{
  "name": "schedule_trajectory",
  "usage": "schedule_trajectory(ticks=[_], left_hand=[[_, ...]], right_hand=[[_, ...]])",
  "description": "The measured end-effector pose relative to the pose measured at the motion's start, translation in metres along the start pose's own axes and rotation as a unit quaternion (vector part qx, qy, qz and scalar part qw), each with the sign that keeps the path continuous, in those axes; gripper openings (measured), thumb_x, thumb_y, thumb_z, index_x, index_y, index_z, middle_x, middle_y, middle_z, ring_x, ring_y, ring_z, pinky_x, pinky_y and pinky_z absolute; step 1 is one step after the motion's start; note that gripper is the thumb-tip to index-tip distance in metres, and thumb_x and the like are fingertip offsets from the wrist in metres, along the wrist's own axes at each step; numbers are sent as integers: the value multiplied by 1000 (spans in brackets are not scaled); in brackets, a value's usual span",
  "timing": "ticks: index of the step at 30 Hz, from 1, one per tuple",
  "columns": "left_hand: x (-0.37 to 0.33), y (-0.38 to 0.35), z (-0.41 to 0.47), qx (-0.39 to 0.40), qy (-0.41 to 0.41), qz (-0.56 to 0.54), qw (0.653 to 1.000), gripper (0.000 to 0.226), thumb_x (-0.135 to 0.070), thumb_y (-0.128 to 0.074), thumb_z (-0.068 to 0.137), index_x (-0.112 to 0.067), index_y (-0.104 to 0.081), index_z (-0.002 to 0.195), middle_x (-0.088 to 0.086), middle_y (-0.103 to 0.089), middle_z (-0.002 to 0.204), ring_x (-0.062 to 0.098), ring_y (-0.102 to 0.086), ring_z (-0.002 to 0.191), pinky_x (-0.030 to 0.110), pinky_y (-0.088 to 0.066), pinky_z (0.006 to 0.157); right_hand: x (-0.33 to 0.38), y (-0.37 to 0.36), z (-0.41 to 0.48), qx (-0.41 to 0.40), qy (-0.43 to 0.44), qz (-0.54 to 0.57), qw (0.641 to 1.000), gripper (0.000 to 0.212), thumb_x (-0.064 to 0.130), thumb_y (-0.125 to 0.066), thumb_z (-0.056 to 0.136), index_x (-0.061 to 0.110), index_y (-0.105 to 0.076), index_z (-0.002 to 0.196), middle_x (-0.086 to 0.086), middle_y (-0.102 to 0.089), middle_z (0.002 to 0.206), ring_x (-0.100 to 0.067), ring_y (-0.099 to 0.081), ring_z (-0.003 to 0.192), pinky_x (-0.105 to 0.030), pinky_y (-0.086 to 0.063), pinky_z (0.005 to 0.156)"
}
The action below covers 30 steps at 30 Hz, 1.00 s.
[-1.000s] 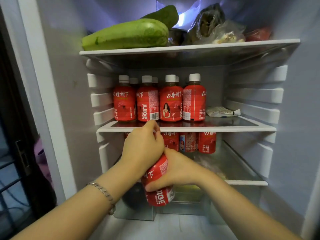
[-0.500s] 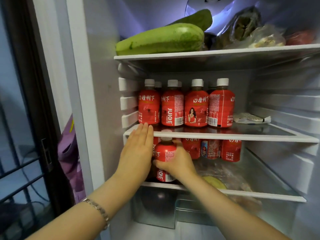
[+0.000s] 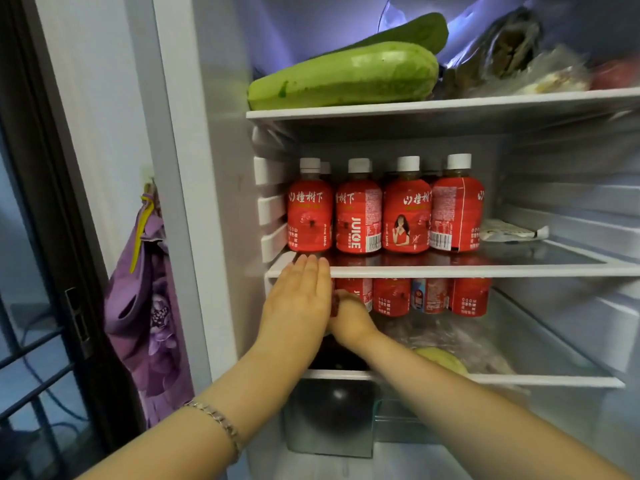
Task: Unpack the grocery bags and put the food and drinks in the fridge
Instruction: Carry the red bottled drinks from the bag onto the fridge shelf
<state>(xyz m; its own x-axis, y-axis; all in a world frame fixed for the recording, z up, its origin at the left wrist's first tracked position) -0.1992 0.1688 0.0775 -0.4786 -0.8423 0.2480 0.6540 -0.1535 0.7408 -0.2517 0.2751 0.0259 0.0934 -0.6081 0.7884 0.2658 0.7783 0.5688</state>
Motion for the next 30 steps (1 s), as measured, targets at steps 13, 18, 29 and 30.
schedule_trajectory(ticks=[13, 18, 29, 30], left_hand=[[-78, 27, -19, -17, -109, -193, 975, 36, -18, -43, 78, -2, -65, 101, 19, -61, 107, 39, -58, 101, 47, -50, 86], [-197, 61, -67, 154, -221, -221, 937, 25, -25, -39, 94, -16, -57, 110, 7, -63, 112, 28, -59, 100, 32, -43, 74], [-479, 253, -340, 243, -532, -328, 742, 23, -25, -40, 96, -11, -56, 103, 10, -61, 109, 31, -59, 97, 33, -40, 69], [-499, 276, -371, 245, -556, -336, 719, 21, -24, -39, 96, -10, -55, 99, 11, -61, 107, 31, -58, 95, 33, -41, 69]], right_hand=[[-29, 94, -146, 18, -188, -122, 975, 26, 14, -51, 87, 18, -54, 61, -5, -68, 72, -17, -58, 57, -19, -45, 46], [-41, 148, -292, 13, -303, -137, 943, 14, 13, -50, 87, 13, -55, 73, 4, -59, 63, -10, -52, 52, -21, -41, 51], [-33, 205, -760, -156, -590, -163, 775, 19, 12, -46, 90, 7, -64, 87, -9, -73, 94, -22, -71, 69, -26, -54, 71], [-24, 204, -804, -175, -615, -157, 752, 22, 11, -46, 90, 5, -66, 95, -9, -74, 96, -23, -72, 74, -27, -54, 75]])
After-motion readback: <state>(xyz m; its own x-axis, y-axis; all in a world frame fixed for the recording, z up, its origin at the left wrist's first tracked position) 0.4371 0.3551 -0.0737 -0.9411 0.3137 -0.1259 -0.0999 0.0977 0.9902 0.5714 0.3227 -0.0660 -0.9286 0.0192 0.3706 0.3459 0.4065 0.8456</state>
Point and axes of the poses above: each hand's wrist, its own z-axis towards the middle knuckle, its own y-axis out of the back of the hand, x = y × z, the point moved 2 cm from there along z, towards the middle knuckle
